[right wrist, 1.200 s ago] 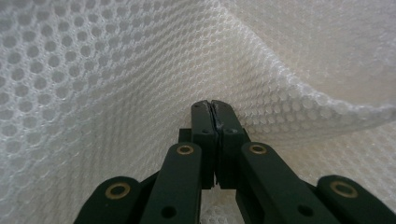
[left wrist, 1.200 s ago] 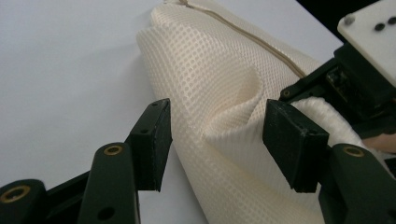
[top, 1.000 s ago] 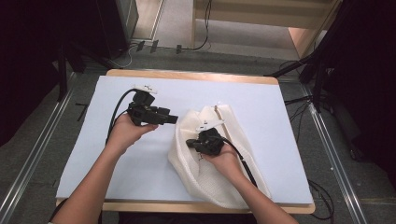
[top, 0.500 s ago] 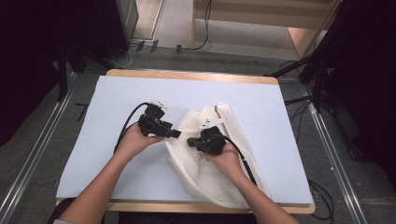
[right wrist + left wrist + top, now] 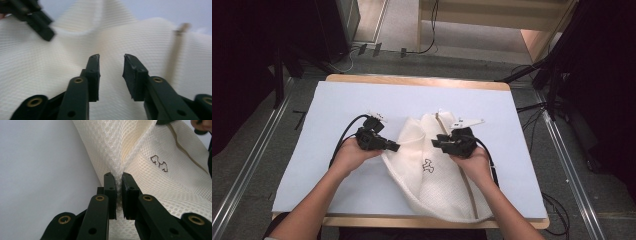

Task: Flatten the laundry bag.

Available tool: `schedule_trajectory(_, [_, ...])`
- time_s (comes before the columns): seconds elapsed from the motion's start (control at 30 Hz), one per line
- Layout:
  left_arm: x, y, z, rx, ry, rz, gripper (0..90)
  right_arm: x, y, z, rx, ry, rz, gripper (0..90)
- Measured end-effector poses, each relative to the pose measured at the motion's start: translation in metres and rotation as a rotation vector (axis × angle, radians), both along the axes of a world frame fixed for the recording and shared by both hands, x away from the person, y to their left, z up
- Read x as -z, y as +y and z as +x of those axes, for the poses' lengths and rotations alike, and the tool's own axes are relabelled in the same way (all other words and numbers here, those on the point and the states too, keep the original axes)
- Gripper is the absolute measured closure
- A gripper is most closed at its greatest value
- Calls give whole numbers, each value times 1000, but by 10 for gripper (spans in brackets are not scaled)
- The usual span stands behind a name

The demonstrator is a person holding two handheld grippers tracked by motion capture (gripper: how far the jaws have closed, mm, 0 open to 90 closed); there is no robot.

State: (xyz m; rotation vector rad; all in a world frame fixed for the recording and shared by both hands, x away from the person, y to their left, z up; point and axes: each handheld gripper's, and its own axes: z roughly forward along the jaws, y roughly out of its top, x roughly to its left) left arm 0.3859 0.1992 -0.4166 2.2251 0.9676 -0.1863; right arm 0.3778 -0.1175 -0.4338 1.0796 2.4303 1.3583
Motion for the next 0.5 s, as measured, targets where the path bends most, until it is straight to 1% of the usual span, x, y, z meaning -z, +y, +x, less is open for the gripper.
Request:
schedule_trajectory(0.03, [0,3,-1,1,1,-4,853,1,-6,4,21,1,2,601])
schedule_trajectory(0.07, [0,5,-2,-5,-5,3,852,3,-10,8,43,3,4,562])
schedule_trajectory(0.1, [1,7,-3,-10,-9,2,852,4,-12,11,69,0,-4,533])
schedule_trajectory(0.13, [1,7,-3,-10,-9,2,852,7,-13,14,82,-1,-15,510])
schedule_trajectory(0.2, [2,7,-4,-21,-13,-1,849,11,-11,19,112,-30,-48,469])
schedule_trajectory(0.23, [2,7,-4,-22,-19,3,848,13,-10,22,118,-35,-50,457])
schedule_trajectory(0.27, [3,6,-4,-22,-20,6,847,14,-8,25,121,-25,-43,444])
schedule_trajectory(0.3, [3,6,-4,-22,-20,6,845,14,-8,25,121,-25,-43,444])
schedule_trajectory(0.33, [3,6,-4,-26,-23,6,845,16,-5,27,119,-7,-38,428])
schedule_trajectory(0.4, [4,6,-4,-34,-23,6,843,23,7,33,123,1,-78,397])
schedule_trajectory(0.43, [5,7,-4,-38,-25,2,842,27,11,36,125,1,-105,402])
schedule_trajectory(0.5, [4,9,-6,-46,-28,3,839,34,17,40,122,33,-150,421])
